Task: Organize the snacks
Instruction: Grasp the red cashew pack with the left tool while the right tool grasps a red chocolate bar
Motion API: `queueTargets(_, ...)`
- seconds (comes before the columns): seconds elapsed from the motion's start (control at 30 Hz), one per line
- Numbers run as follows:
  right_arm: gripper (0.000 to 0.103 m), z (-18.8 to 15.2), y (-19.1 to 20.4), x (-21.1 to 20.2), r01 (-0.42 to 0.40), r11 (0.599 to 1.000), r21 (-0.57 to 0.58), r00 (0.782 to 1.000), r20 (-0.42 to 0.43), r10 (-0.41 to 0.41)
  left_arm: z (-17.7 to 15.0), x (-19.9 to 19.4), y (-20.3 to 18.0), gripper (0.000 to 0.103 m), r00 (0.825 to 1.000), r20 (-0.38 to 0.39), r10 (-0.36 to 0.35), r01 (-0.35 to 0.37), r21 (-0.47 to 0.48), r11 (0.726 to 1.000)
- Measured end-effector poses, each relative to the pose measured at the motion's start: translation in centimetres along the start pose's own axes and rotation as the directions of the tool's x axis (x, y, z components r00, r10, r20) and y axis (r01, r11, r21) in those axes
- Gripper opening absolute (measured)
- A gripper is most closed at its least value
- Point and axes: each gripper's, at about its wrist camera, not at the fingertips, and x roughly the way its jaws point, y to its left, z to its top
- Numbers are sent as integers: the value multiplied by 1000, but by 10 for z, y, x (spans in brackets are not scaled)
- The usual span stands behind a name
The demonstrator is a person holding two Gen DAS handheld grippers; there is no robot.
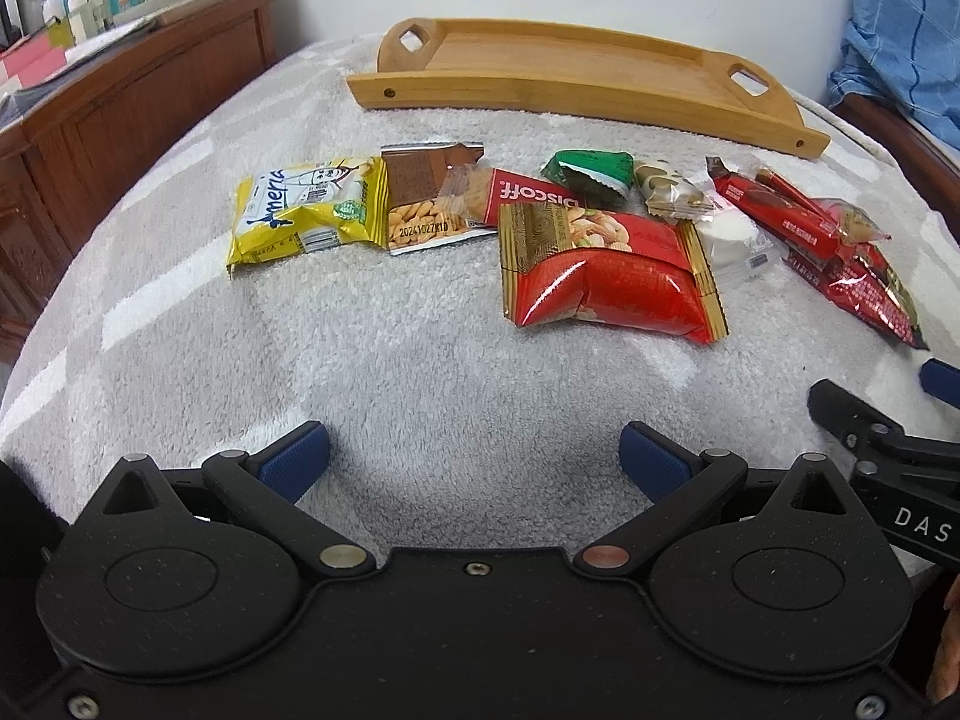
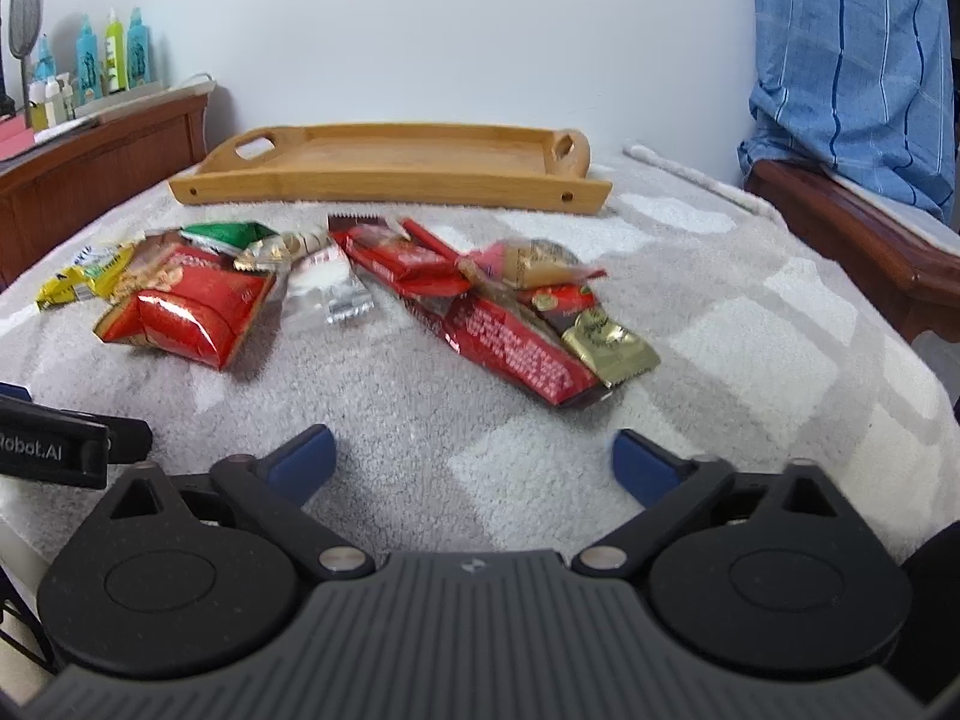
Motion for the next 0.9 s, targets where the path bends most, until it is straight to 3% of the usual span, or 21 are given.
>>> queueTargets(0.13, 85, 8, -6, -10, -14, 1000, 17, 999, 46, 13, 6, -11, 6, 73, 998, 51, -34, 36, -29, 999)
queueTargets(0.2, 82, 14, -7, -12, -13, 1000, -4, 998, 68, 14, 11, -16, 8, 68, 994, 81, -73, 76, -39, 996)
queueTargets(0.37, 65, 31, -10, -3, -21, 997, -80, 999, 47, 25, 25, -24, 1, 67, 977, 162, -140, 148, -34, 988)
queueTargets(0.5, 46, 39, -17, 8, -56, 994, -91, 998, -3, 56, 32, -22, -14, 78, 969, 199, -144, 143, 18, 990)
queueTargets(0.67, 46, 47, -26, 22, -92, 992, -85, 994, -58, 88, 37, -12, -32, 85, 965, 223, -135, 122, 73, 990)
queueTargets(0.9, 40, 44, -27, 32, -105, 993, -61, 992, -77, 100, 35, 10, -42, 82, 980, 162, -118, 105, 83, 991)
